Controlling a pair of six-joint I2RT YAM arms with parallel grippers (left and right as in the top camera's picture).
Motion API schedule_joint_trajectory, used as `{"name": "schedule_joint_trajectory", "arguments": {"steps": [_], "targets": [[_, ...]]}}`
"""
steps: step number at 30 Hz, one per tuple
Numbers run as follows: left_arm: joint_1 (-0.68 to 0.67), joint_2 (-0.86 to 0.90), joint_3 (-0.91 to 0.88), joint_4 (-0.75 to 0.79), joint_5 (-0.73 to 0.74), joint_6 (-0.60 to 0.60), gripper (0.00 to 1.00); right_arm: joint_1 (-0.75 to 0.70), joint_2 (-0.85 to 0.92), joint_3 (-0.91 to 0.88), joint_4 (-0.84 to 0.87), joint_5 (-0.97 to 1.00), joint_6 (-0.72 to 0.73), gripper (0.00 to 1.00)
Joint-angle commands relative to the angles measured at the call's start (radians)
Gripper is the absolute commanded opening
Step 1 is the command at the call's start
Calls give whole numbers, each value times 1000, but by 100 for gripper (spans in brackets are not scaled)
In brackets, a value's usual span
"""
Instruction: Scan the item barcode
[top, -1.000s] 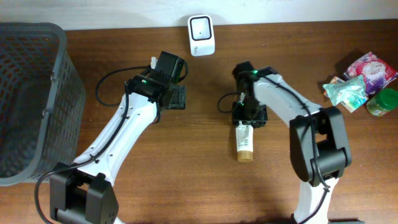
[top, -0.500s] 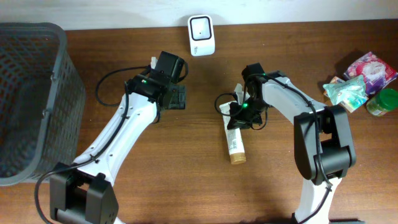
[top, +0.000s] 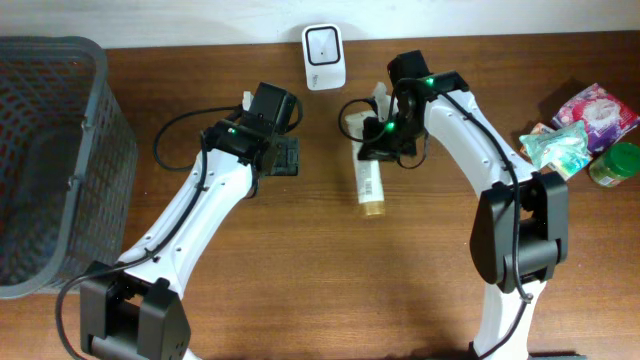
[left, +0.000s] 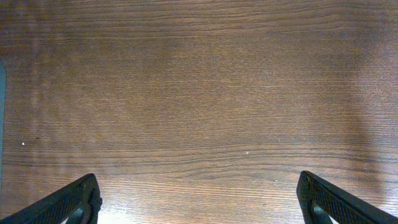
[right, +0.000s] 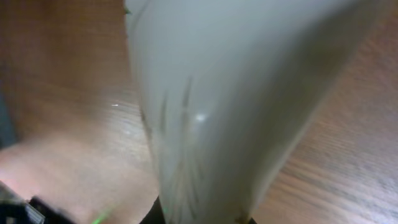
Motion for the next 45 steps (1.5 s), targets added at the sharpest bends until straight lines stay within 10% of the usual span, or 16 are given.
{"name": "schedule_joint_trajectory", "arguments": {"steps": [1, 10, 23, 45], "targets": [[0, 1, -3, 1, 4, 8, 99, 5, -16, 23, -80, 335, 157, 4], [0, 1, -3, 1, 4, 8, 99, 4, -14, 23, -120, 316, 138, 5], [-2, 1, -3, 1, 4, 8, 99, -289, -14, 47, 254, -1131, -183, 5], [-7, 1, -3, 1, 4, 8, 99, -178, -14, 47, 254, -977, -183, 4]]}}
